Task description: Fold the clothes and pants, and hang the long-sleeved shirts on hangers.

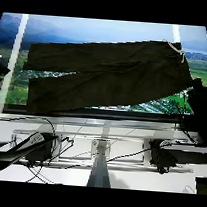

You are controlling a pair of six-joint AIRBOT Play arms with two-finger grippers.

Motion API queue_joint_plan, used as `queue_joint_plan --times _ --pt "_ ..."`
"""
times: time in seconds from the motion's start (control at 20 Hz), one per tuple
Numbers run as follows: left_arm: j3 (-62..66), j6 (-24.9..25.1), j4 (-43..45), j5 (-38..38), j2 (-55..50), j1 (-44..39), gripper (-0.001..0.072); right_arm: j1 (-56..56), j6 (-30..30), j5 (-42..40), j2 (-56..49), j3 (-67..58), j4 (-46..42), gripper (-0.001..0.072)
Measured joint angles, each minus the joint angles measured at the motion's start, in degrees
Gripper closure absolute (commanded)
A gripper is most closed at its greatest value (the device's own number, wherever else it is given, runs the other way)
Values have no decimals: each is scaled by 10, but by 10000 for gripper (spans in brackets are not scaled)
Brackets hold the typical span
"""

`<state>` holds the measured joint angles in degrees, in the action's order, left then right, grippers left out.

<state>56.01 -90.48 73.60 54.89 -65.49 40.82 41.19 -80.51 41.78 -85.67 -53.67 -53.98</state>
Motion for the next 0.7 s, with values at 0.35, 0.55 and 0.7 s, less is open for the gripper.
queue_joint_plan --times 0.35,0.55,0.7 --pt "0 -32 41 92 -6 58 105 -64 19 -69 -13 -35 9 662" --pt "0 -27 89 151 -5 86 166 -74 21 -52 2 -66 -31 662" --pt "-7 -8 108 201 0 103 165 -75 21 -40 30 -74 -72 661"
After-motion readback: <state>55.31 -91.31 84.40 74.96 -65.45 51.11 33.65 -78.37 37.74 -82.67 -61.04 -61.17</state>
